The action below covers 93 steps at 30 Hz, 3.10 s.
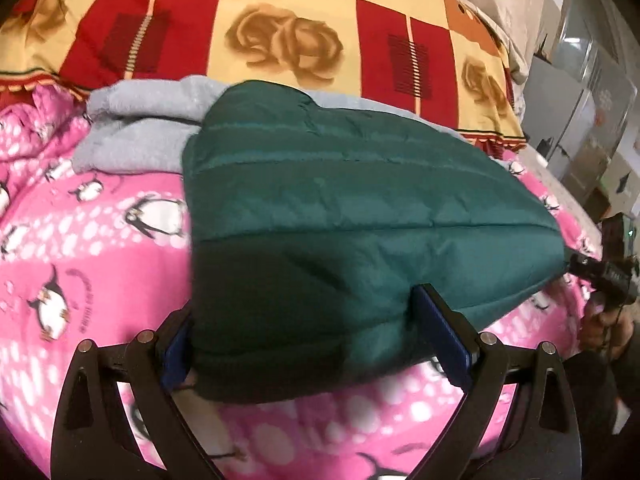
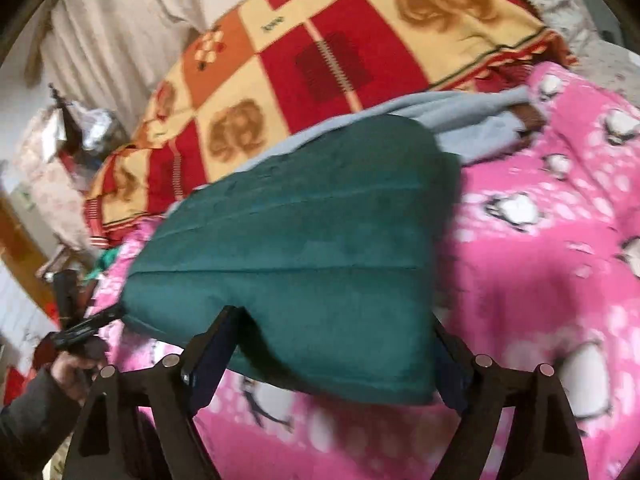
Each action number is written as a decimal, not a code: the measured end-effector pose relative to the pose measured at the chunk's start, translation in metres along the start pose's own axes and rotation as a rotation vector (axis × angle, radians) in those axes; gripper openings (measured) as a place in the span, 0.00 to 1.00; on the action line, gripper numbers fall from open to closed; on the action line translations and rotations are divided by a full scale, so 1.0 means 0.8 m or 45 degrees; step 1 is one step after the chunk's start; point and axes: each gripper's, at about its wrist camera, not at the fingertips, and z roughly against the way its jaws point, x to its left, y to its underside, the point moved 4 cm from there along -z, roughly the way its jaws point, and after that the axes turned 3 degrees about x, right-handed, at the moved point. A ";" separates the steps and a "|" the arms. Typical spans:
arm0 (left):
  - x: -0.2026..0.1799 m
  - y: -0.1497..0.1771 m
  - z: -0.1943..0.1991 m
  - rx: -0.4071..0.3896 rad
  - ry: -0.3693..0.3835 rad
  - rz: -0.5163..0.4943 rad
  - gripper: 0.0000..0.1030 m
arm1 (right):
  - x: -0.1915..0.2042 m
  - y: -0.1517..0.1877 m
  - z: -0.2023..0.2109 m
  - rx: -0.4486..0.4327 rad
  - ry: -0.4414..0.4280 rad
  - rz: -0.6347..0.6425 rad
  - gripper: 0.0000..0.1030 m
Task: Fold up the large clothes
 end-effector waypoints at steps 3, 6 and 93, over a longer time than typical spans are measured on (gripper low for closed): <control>-0.012 0.002 0.004 0.012 0.027 0.001 0.94 | 0.003 -0.004 0.003 0.009 -0.065 0.032 0.62; -0.026 0.005 0.016 0.017 0.078 0.014 0.94 | -0.004 -0.010 0.019 0.006 -0.125 0.035 0.52; -0.239 0.033 0.222 -0.148 -0.322 -0.125 1.00 | 0.200 0.057 0.228 0.060 0.466 0.258 1.00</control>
